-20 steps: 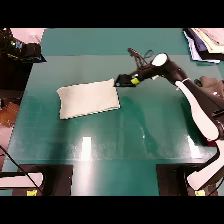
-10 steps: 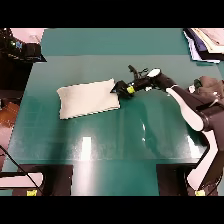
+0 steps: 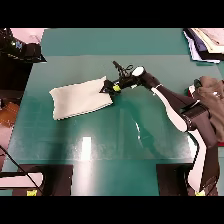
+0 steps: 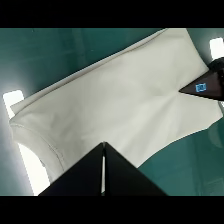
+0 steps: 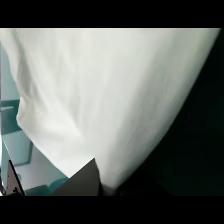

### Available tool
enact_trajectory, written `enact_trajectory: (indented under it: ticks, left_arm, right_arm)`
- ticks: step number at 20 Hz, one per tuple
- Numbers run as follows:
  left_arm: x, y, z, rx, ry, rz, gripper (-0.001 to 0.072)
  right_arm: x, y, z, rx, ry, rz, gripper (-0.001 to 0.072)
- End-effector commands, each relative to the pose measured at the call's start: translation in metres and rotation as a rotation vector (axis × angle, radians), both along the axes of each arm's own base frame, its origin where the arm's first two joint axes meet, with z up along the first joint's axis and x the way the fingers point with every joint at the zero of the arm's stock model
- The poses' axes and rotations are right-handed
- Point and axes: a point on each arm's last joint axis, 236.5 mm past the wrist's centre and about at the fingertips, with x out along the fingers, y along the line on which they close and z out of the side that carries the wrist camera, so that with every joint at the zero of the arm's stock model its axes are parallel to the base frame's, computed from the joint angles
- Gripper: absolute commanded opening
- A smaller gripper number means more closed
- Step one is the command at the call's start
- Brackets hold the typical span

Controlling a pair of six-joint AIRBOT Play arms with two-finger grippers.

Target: Fold the shirts.

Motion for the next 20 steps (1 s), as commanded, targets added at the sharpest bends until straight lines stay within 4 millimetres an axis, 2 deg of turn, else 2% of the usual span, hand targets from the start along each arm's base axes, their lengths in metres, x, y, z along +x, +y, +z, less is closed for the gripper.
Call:
enact_trajectory:
  ticks: [1, 2, 4, 7, 9, 11, 13, 16, 18, 20]
  left_arm:
    - [-0.002, 0.0, -0.001, 0.001, 0.011, -0.004, 0.0028]
    - [-0.003, -0.001, -0.001, 0.002, 0.012, -0.005, 0.0028]
    - [-0.003, -0.001, -0.001, 0.001, 0.012, -0.005, 0.0028]
    - [-0.003, -0.003, 0.0, -0.01, 0.011, -0.009, 0.0028]
    - [-0.003, -0.008, 0.001, -0.029, 0.01, -0.018, 0.0028]
    - [-0.004, -0.013, 0.004, -0.05, 0.008, -0.028, 0.0028]
    - [-0.004, -0.017, 0.005, -0.068, 0.008, -0.035, 0.0028]
    - [-0.006, -0.025, 0.006, -0.078, 0.01, -0.052, 0.0028]
    - [-0.009, -0.032, 0.006, -0.084, 0.015, -0.07, 0.0028]
    - [-0.01, -0.037, 0.006, -0.084, 0.015, -0.083, 0.0028]
  right_arm:
    - [0.008, -0.036, 0.015, -0.111, -0.082, 0.057, 0.0013]
    - [0.017, -0.063, 0.026, -0.159, -0.106, 0.036, 0.0013]
    - [0.036, -0.134, 0.05, -0.269, -0.136, -0.056, 0.0013]
    - [0.056, -0.257, 0.094, -0.388, -0.186, -0.262, 0.0013]
    - [0.057, -0.334, 0.124, -0.41, -0.21, -0.42, 0.0013]
    - [0.048, -0.41, 0.147, -0.435, -0.217, -0.574, 0.0013]
    - [0.035, -0.473, 0.164, -0.452, -0.226, -0.714, 0.0013]
    - [0.019, -0.545, 0.182, -0.475, -0.244, -0.882, 0.0013]
    - [0.01, -0.573, 0.189, -0.473, -0.248, -0.949, 0.0013]
    - [0.01, -0.59, 0.205, -0.466, -0.287, -0.995, 0.0013]
